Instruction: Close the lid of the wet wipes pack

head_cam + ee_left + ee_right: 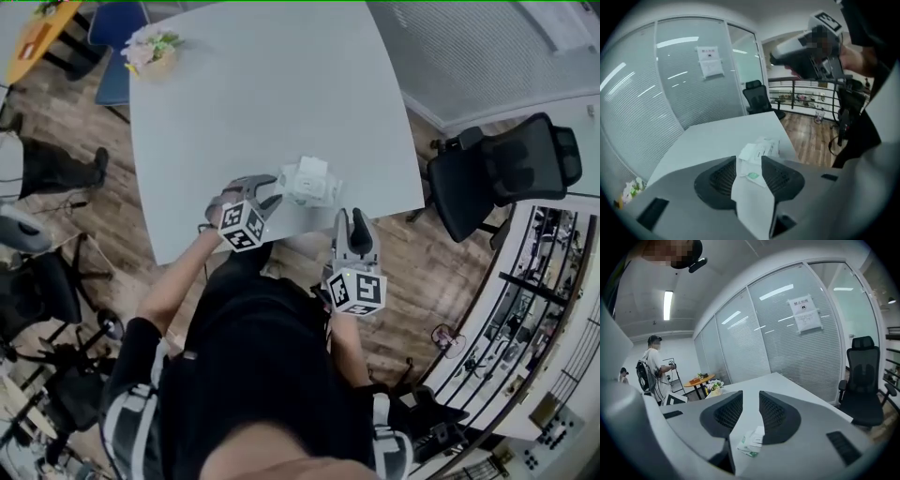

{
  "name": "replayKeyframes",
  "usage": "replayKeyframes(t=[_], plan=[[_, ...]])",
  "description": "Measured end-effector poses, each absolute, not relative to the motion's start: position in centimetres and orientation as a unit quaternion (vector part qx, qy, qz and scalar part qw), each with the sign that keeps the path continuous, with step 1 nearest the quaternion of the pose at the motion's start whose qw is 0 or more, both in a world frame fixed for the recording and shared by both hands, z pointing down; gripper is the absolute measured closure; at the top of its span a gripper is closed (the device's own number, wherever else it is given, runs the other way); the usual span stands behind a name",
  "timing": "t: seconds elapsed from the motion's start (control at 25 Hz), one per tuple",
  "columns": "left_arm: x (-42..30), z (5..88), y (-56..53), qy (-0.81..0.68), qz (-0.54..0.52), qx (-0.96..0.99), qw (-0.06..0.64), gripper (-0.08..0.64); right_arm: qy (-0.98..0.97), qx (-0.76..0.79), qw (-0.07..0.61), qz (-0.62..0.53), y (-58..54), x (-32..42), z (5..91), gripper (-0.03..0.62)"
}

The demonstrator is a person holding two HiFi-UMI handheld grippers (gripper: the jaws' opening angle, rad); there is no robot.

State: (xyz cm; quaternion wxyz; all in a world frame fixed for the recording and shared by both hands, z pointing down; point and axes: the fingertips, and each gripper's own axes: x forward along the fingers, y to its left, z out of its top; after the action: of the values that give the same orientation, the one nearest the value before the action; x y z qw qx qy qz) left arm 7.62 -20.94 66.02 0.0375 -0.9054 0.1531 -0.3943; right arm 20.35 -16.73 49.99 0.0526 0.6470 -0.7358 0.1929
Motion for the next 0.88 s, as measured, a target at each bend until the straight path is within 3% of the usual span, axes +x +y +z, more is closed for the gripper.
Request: replayKeyframes(t=[0.28, 0.6, 0.88], plan=[[9.8, 73.7, -23.5, 0.048, -0.468, -0.879, 0.077, 0.397, -0.735, 0.636, 0.087, 0.218, -22.1, 20.7, 53.7, 0.468], [10.6, 80.9, -23.3, -0.012, -0.517, -0.854, 0.061, 0.399, -0.752, 0.594, 0.148, 0.244, -26.9, 20.1, 59.2, 0.469], [11.2, 81.7, -23.1, -0.046, -0.515, -0.856, 0.019, 0.402, -0.793, 0.481, 0.229, 0.296, -30.7, 19.8, 64.9, 0.472]])
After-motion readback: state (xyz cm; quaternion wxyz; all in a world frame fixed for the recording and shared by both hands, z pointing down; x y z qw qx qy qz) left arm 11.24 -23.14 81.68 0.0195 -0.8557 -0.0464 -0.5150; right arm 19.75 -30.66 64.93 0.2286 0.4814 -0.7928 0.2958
